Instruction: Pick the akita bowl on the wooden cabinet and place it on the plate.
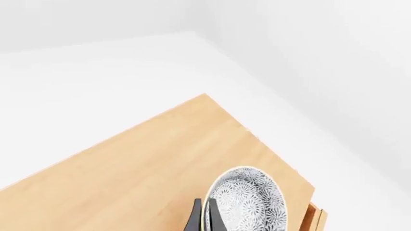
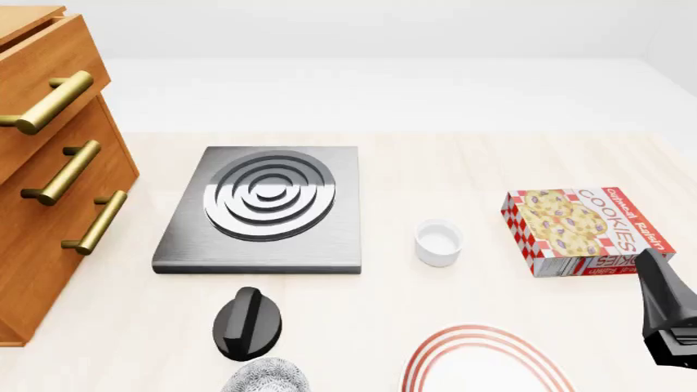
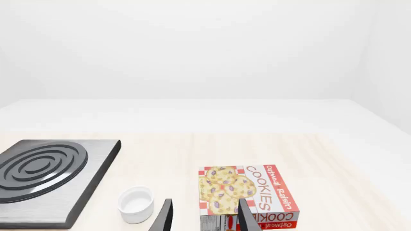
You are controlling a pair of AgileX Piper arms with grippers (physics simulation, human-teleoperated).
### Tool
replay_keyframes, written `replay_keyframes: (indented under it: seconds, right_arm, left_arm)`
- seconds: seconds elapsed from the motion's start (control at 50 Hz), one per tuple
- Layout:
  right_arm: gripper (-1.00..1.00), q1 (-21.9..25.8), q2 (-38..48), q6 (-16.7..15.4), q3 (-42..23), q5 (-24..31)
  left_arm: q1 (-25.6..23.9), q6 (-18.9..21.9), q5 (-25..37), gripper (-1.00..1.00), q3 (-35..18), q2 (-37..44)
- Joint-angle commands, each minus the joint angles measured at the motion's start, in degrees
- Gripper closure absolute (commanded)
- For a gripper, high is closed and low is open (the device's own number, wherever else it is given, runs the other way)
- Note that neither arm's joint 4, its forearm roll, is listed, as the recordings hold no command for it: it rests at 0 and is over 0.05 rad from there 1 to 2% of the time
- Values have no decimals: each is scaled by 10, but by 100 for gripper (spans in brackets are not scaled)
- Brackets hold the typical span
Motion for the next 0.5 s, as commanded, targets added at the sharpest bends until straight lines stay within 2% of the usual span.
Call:
replay_keyframes:
  seconds: [0.02, 0.18, 0.5]
  right_arm:
    - [-100, 0, 0, 0, 0, 0]
    - [-100, 0, 0, 0, 0, 0]
    - [-100, 0, 0, 0, 0, 0]
  left_arm:
    - [-25, -35, 4, 100, 7, -58]
    - [-54, -70, 24, 100, 0, -98]
    - [-66, -110, 65, 100, -15, -137]
